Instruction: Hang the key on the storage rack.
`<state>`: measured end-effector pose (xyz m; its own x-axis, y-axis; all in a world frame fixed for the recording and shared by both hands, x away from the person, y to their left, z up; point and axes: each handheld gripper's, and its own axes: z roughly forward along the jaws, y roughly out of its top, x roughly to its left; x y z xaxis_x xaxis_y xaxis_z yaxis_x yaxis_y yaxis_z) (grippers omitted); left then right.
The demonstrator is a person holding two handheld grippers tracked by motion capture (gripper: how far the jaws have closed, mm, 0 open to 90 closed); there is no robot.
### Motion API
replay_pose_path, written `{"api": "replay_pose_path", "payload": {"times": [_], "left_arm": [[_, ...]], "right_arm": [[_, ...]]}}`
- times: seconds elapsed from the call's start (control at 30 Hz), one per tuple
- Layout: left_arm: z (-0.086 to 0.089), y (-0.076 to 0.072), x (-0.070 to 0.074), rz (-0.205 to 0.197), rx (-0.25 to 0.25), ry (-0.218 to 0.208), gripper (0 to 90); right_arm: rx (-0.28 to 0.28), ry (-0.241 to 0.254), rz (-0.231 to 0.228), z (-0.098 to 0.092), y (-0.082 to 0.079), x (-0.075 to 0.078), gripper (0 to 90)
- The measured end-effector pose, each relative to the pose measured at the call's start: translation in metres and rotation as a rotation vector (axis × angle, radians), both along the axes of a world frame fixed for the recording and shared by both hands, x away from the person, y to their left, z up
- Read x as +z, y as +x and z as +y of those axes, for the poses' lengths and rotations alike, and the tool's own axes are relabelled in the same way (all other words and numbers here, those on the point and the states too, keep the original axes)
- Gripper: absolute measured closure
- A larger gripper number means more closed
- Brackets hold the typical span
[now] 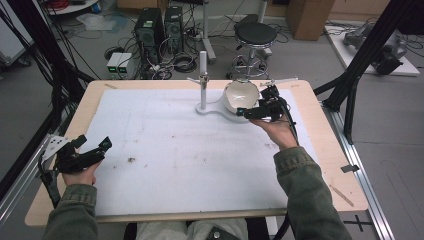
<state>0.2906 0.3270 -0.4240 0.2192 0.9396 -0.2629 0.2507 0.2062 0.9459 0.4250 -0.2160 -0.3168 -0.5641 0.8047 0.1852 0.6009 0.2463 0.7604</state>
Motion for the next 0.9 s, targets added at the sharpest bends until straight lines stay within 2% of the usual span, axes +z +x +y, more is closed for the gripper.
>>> {"api": "replay_pose_path", "payload": {"times": [0.07,0.33,0.6,0.73,0.8,0.83,0.9], "left_arm": [[0.000,0.000,0.000,0.000,-0.001,-0.002,1.7],[0.000,-0.001,0.000,0.006,-0.006,0.009,1.7],[-0.002,-0.002,0.000,0.017,-0.021,0.017,1.7],[-0.002,-0.003,0.000,0.019,-0.020,0.017,1.7],[-0.002,-0.003,0.000,0.019,-0.020,0.019,1.7],[-0.002,-0.003,0.000,0.018,-0.019,0.017,1.7],[-0.002,-0.003,0.000,0.019,-0.020,0.019,1.7]], "right_arm": [[-0.007,0.016,-0.001,-0.005,-0.003,-0.005,0.6],[-0.056,0.008,-0.012,-0.022,-0.014,-0.027,0.6],[-0.086,-0.009,-0.044,-0.026,-0.026,-0.042,0.6],[-0.092,-0.001,-0.038,-0.029,-0.029,-0.050,0.6],[-0.104,-0.031,-0.029,-0.029,-0.030,-0.053,0.6],[-0.104,-0.034,-0.041,-0.029,-0.031,-0.054,0.6],[-0.114,-0.019,-0.052,-0.031,-0.033,-0.056,0.6]]}}
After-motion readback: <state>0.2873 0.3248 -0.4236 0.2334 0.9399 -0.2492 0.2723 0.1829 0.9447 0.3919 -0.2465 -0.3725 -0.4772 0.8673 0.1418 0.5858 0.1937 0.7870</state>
